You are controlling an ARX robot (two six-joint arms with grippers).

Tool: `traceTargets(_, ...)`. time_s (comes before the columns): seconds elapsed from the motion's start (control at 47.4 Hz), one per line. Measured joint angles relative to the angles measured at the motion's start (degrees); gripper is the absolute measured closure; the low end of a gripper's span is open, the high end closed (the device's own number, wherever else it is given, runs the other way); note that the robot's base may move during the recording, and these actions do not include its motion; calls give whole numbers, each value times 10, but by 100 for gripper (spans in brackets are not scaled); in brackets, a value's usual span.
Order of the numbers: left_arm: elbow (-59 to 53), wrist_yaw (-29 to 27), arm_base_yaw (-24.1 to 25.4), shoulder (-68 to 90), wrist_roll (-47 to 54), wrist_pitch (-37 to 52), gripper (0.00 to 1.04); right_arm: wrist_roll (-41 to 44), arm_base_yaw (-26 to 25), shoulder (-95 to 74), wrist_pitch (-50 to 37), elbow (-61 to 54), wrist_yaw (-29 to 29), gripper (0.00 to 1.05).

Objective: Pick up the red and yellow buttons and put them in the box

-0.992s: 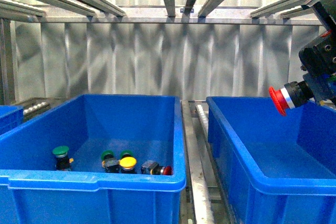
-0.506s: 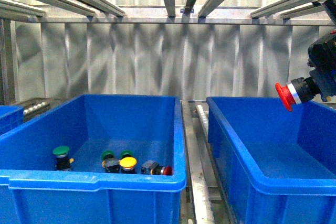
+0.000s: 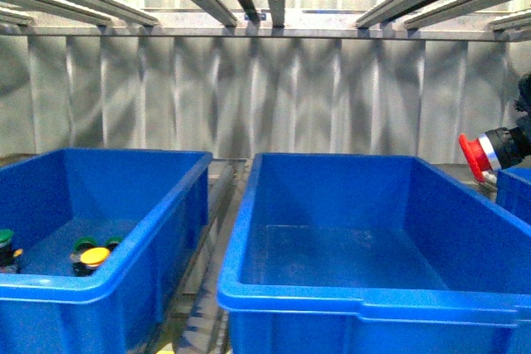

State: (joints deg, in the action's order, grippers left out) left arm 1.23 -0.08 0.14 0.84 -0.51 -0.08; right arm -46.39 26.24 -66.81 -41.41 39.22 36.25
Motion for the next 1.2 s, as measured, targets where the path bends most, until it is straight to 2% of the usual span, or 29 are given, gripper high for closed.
traceTargets(0.232,0,0,0,0,0,1,8,-12,-39,10,27,-11,14,65)
traceTargets(0.316,0,5,0,0,1,1,8,17,-71,-12,54,23,-8,65)
traceTargets(0.401,0,2,0,0,1,1,8,89,-120,-61,111,102,-22,65)
traceTargets(0.485,0,2,0,0,1,1,8,181,-149,-123,156,191,-50,65)
traceTargets(0.591,0,1,0,0,1,1,8,293,-193,-204,274,304,-101,65)
traceTargets(0.675,0,0,0,0,1,1,8,334,-214,-252,350,362,-117,65)
traceTargets(0.886,0,1,0,0,1,1,8,375,-274,-377,514,495,-164,65)
traceTargets(1.203,0,1,0,0,1,1,8,394,-334,-513,651,656,-210,65)
